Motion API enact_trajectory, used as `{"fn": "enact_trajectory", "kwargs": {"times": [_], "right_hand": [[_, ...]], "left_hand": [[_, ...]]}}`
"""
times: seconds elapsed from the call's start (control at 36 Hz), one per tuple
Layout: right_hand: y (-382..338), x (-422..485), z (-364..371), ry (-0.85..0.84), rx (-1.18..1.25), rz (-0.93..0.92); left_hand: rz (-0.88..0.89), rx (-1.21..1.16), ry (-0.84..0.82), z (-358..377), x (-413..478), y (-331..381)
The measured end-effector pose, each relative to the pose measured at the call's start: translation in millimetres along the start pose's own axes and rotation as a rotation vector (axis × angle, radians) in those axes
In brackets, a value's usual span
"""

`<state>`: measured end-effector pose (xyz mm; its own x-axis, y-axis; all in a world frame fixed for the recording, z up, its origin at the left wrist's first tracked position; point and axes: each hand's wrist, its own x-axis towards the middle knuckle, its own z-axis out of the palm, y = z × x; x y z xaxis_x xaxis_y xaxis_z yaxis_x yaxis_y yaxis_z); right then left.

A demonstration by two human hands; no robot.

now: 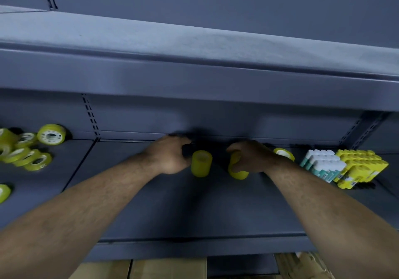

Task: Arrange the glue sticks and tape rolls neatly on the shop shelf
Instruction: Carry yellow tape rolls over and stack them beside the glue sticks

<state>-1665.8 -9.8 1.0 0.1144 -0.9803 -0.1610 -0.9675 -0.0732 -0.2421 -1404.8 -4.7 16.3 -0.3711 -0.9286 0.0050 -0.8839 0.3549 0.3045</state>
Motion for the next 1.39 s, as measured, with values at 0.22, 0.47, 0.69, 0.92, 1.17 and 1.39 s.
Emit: {"fn": "enact_trajectory", "kwargs": {"times": [0.22, 0.47, 0.69, 0.92, 1.17, 1.39], "right_hand": [[3, 7, 2, -0.011, -0.018, -0.015], [4, 13, 11, -0.105, -0.088, -0.039], [0, 14, 6, -0.142, -0.06, -0.023], [1, 14, 7, -0.156, -0.046, -0.025], [-1, 12, 8, -0.131, -0.104, -0.005], [-7, 7, 2, -0.13, -0.126, 0.038]], "left_hand": [[-0.013, -0.023, -0.009, 1, -3, 0], [-0.039, -0.02, -0.021, 4, -3, -8], [-0.048, -0.005, -0.02, 4, -5, -13], [-0.054, 0.0, -0.018, 5, -6, -18], [-0.054, -0.002, -0.017, 7, -5, -19], [-0.047, -0.002, -0.012, 7, -6, -24]]}}
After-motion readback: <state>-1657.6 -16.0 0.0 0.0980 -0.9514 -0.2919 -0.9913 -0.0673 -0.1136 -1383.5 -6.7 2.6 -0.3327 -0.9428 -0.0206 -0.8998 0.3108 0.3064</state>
